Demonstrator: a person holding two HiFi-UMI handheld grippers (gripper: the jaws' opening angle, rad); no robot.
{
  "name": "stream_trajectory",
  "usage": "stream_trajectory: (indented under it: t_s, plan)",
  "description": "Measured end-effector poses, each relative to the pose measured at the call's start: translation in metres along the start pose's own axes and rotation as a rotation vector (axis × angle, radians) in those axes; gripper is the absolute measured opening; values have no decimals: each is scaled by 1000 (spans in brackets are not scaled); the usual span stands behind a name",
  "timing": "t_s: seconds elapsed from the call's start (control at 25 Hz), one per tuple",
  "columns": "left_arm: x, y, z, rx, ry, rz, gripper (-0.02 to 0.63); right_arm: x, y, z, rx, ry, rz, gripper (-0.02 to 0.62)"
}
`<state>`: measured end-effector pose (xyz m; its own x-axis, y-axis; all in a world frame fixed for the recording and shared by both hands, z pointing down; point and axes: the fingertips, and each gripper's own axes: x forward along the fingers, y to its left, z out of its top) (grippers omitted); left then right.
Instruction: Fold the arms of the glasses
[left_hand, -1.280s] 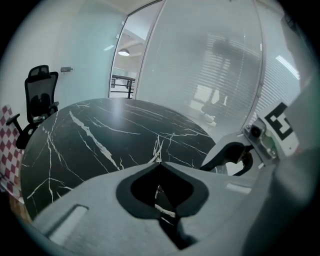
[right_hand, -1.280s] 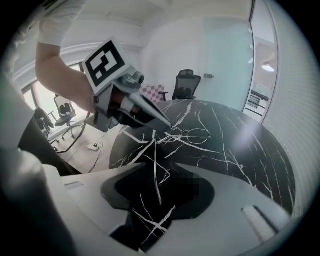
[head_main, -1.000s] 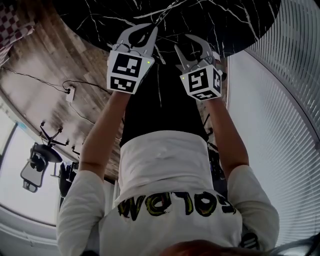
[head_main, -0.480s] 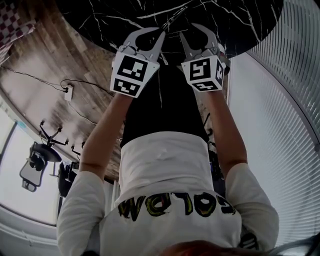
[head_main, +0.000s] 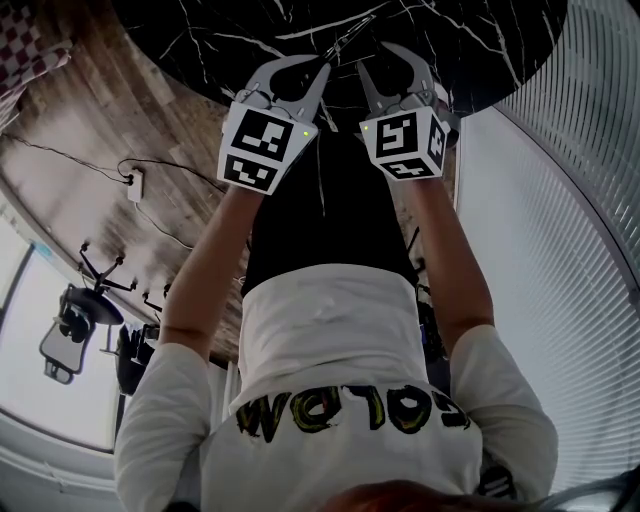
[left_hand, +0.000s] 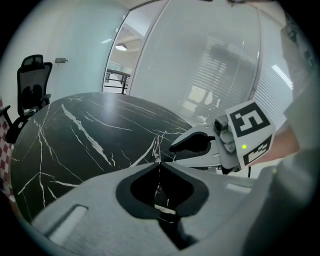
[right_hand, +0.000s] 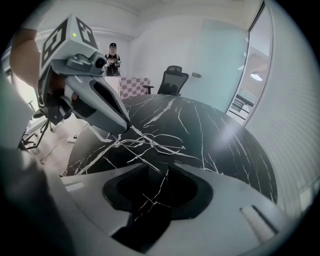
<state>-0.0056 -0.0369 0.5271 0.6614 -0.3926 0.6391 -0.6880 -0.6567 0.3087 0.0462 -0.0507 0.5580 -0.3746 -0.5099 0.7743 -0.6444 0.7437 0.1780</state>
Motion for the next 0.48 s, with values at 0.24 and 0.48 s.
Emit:
stream_trajectory:
  t_s: [0.24, 0.48]
  plan:
    - [1, -1, -2, -9, 0, -20, 7, 2, 0, 0, -13, 3, -3, 130]
    - [1, -7, 0, -11, -5, -62, 11, 2, -2, 2, -26, 12, -15, 135]
